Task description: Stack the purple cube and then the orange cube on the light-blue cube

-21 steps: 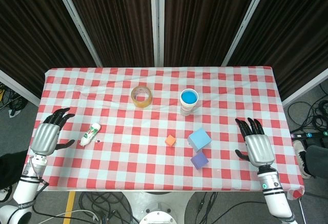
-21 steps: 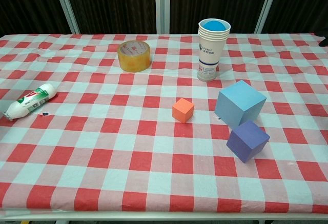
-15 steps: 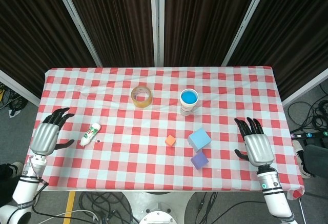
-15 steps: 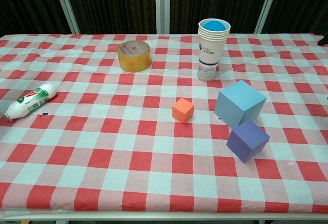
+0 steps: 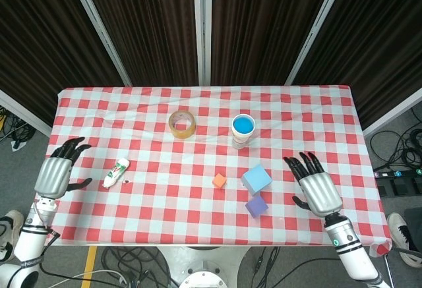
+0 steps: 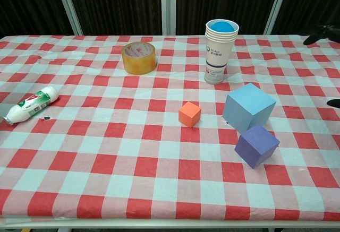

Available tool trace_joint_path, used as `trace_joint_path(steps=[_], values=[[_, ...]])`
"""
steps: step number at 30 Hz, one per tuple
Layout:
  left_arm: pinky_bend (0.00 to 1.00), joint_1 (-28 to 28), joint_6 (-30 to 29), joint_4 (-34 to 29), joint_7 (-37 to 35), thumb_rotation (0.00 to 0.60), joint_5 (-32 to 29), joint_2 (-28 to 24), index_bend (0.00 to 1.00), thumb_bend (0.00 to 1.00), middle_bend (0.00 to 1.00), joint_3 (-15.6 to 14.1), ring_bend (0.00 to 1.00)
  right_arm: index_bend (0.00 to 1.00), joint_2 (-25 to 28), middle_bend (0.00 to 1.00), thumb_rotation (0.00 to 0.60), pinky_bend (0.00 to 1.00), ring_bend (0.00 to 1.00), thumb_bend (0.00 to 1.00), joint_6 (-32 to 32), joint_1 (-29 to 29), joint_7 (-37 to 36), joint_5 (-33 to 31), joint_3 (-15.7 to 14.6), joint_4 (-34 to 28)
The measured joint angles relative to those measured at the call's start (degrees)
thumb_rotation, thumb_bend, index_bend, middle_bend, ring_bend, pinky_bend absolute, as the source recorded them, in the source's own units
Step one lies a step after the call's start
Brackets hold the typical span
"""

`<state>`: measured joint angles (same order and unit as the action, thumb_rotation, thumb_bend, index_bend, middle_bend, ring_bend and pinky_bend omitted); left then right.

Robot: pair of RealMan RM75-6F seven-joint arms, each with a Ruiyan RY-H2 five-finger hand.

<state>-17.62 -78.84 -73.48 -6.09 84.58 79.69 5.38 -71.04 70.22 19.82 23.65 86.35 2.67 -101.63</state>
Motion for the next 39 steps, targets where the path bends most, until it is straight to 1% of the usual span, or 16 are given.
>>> trace_joint_path(steps=[3,7,10,13,17,23,28,34,39], values=[[0.29,-0.03,-0.03,0.05,0.39,0.600,-0.04,0.09,0.29,0.11,0.24,0.05,0.16,0.00,1.95,0.18,0.600,0.00,0.00,0.08,-3.57,2.75,-1.22,5.41,-1.46,0.14],[0.29,0.10,0.02,-0.08,1.01,0.600,-0.29,0.16,0.29,0.11,0.24,0.00,0.16,0.00,4.59,0.20,0.600,0.00,0.00,0.07,-9.89,7.59,-3.08,12.45,-3.77,0.16],[0.29,0.10,0.04,-0.01,1.13,0.600,-0.37,0.26,0.29,0.11,0.24,0.07,0.16,0.00,5.66,0.20,0.600,0.00,0.00,0.07,-14.48,10.86,-4.00,15.24,-5.05,0.59],[0.29,0.08,0.21,0.10,1.24,0.600,-0.31,0.35,0.29,0.11,0.24,-0.07,0.16,0.00,5.92,0.20,0.600,0.00,0.00,0.07,-18.40,13.84,-4.72,16.62,-5.87,1.27],[0.29,0.08,0.28,0.24,0.95,0.600,-0.44,0.40,0.29,0.11,0.24,0.01,0.16,0.00,4.94,0.21,0.600,0.00,0.00,0.08,-21.16,15.80,-4.94,16.77,-6.29,2.48],[0.29,0.11,0.36,0.52,0.33,0.600,-0.68,0.40,0.29,0.11,0.24,0.18,0.16,0.00,2.82,0.22,0.600,0.00,0.00,0.08,-22.57,16.49,-3.49,14.93,-6.14,3.39],[0.29,0.16,0.24,0.53,-0.16,0.600,-0.69,0.33,0.29,0.11,0.24,0.26,0.16,0.00,1.00,0.22,0.600,0.00,0.00,0.08,-22.40,16.35,-1.17,13.59,-5.68,4.27],[0.29,0.22,0.25,0.75,-0.96,0.600,-0.87,0.25,0.29,0.11,0.24,0.42,0.16,0.00,-2.52,0.26,0.600,0.00,0.01,0.08,-21.93,15.58,2.36,10.48,-4.97,5.73],[0.29,0.32,0.15,0.98,-1.57,0.600,-0.99,0.16,0.29,0.11,0.24,0.55,0.16,0.00,-4.86,0.31,0.600,0.00,0.04,0.08,-21.04,14.94,4.25,9.24,-4.82,6.63]])
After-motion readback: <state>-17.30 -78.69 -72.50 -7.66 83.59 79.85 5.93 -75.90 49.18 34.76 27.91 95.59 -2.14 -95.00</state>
